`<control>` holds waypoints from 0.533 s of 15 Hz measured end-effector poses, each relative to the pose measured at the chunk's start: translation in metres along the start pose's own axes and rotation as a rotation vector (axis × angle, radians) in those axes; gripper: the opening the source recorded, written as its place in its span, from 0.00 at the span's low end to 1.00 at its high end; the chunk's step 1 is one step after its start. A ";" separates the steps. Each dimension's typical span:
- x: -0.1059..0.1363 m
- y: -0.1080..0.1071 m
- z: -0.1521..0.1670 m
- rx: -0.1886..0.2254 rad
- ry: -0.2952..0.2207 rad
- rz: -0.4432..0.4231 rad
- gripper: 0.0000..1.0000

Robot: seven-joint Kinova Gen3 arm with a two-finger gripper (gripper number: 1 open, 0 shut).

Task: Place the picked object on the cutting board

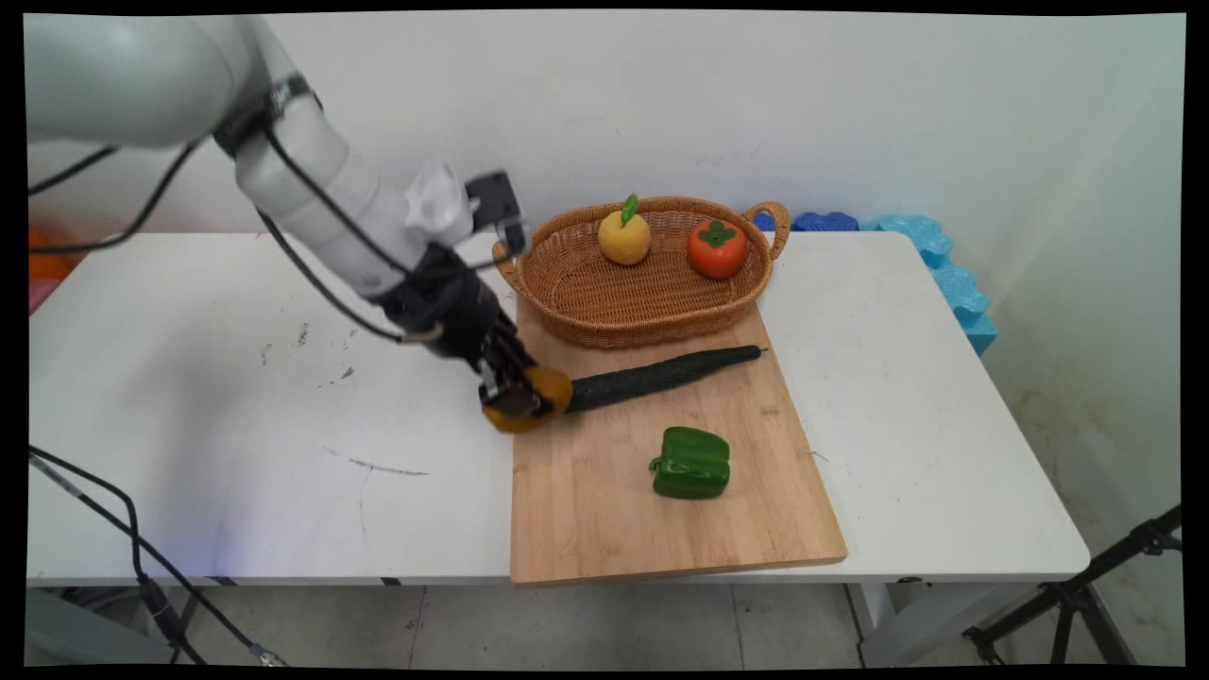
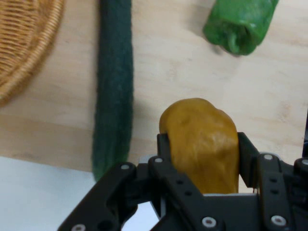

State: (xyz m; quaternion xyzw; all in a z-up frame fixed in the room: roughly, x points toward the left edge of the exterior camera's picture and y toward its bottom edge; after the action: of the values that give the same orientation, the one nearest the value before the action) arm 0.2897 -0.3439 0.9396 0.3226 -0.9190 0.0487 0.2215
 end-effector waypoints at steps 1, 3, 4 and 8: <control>-0.004 0.003 0.008 -0.007 -0.002 0.006 0.00; -0.010 0.008 0.021 -0.018 -0.004 0.020 0.00; -0.013 0.011 0.029 -0.022 -0.003 0.028 0.00; -0.020 0.018 0.052 -0.028 0.008 0.050 0.00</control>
State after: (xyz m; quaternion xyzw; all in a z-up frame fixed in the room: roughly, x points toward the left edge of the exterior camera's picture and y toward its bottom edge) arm 0.2730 -0.3304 0.8853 0.2961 -0.9265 0.0424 0.2283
